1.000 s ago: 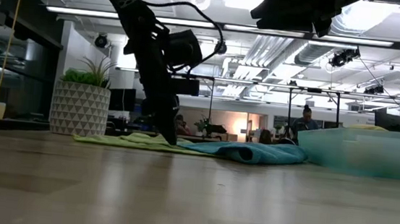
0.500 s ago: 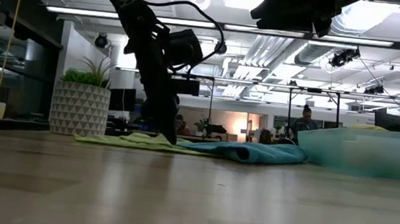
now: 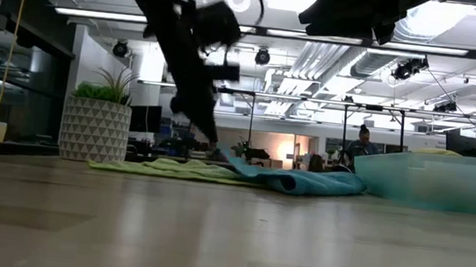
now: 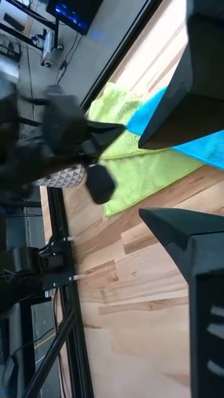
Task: Fold microfiber towels
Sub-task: Fold the blue microfiber cloth
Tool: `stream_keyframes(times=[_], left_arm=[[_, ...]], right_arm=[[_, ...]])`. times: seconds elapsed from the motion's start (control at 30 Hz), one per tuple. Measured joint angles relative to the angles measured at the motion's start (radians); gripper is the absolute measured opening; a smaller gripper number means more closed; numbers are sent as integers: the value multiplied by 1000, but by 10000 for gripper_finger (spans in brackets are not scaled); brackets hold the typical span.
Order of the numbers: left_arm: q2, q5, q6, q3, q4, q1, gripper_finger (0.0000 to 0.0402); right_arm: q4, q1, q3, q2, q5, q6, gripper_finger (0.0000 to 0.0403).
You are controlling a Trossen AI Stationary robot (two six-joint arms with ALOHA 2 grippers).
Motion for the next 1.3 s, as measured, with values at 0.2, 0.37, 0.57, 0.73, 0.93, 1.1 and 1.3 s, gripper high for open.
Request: stream_keyframes(times=[0.2,0.37,0.57,0.73,0.93,1.1,1.3], left_arm=[[-191,-79,-14,0,-8,-84,0],[-358,-107,-48,1,1,-178,0],[-511,-61,-49,1,-2,-300,0],[-563,125,-105,1,-13,-387,0],[-488,173,-190,-1,-68,-523,0],[-320,174,-237,-30,-56,-641,0],[-45,210,-329,-37,12,-766,0]], right_arm=[[0,0,0,0,6,-1,157],[0,0,0,0,37,-5,157],[0,0,0,0,57,0,157],[0,0,0,0,57,-1,157],[0,0,0,0,61,-1,157],[0,0,0,0,87,1,157],[-2,0,0,0,87,2,157]])
